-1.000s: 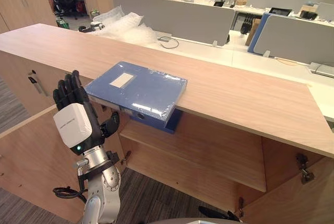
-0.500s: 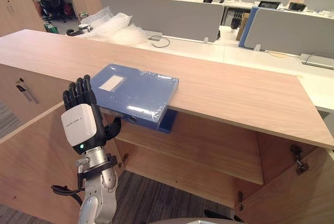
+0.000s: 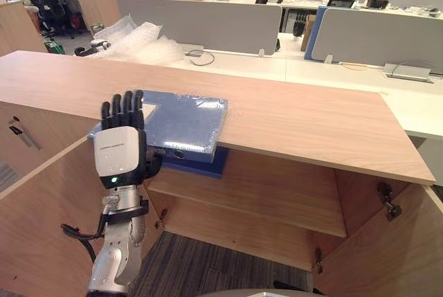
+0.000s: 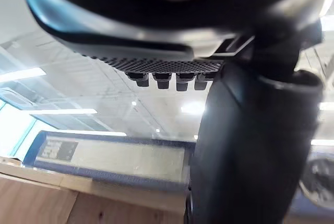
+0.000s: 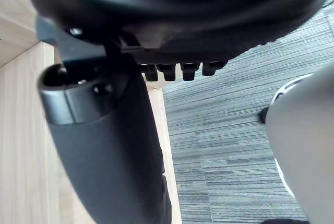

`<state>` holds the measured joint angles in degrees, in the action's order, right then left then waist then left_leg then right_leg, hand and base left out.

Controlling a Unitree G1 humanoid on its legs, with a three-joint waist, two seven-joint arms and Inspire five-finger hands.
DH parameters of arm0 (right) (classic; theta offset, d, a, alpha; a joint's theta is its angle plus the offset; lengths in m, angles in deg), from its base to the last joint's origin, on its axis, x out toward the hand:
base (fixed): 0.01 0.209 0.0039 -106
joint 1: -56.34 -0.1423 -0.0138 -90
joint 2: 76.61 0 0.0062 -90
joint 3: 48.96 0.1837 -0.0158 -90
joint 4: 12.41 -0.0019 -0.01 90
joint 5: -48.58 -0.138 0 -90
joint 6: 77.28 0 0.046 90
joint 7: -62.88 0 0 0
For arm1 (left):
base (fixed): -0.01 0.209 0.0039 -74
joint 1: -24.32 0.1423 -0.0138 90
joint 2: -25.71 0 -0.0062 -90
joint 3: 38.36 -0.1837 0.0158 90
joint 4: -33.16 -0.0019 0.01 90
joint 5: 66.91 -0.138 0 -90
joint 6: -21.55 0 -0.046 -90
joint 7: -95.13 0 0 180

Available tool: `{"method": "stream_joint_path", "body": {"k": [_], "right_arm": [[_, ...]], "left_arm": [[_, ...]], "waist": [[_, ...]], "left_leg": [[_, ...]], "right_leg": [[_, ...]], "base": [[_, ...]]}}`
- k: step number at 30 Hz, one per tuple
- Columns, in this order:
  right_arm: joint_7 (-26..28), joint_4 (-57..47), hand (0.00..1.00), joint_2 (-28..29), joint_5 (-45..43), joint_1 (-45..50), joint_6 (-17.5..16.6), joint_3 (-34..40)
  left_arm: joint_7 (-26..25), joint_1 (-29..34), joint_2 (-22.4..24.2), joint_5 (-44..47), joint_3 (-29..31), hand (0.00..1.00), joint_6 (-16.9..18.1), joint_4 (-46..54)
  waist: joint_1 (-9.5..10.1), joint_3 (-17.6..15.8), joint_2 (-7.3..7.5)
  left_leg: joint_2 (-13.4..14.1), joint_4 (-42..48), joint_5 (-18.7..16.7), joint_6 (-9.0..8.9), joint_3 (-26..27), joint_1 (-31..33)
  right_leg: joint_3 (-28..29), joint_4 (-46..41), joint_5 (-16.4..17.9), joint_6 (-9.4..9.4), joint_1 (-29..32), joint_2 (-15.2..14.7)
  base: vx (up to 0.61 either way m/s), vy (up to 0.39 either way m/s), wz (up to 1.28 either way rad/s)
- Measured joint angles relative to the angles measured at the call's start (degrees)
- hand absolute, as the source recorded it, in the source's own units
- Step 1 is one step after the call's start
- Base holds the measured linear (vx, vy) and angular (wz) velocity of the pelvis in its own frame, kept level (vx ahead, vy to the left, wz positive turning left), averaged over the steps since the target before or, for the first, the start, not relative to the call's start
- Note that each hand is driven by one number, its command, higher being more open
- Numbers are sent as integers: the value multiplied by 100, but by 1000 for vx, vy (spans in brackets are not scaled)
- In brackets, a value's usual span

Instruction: Walk over to the cabinet, pick up the folder, carry it to the office cabinet, place the folder inside the office cabinet, then close the office cabinet door

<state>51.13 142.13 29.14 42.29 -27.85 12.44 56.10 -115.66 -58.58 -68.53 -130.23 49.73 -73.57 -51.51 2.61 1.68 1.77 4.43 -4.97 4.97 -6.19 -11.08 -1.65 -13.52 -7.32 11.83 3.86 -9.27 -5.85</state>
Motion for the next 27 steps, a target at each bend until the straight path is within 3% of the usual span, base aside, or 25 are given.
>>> {"method": "stream_joint_path", "body": {"k": [5,14,27], "right_arm": [[32,-15,100,-3,-2,-41,0,9],[34,-10,100,-33,2,-73,23,178],[34,-10,100,-59,181,-197,128,358]], "left_arm": [[223,-18,-138,-37,-205,0,197,-557],[-47,-569,-342,-29,-92,0,402,-660],[-209,-630,-387,-25,127,0,452,-676]], "waist": [[-26,-108,17],[-107,-217,-10],[-238,-343,1]], "left_leg": [[8,-2,2,3,108,-53],[13,-33,-3,19,273,-239],[10,-35,-56,40,452,-338]], "right_leg": [[107,35,-49,14,-9,-4],[293,120,-119,50,-118,-14],[459,262,-199,96,-185,-20]], "base": [[-12,-4,-11],[-25,-1,-11],[13,1,-7]]}}
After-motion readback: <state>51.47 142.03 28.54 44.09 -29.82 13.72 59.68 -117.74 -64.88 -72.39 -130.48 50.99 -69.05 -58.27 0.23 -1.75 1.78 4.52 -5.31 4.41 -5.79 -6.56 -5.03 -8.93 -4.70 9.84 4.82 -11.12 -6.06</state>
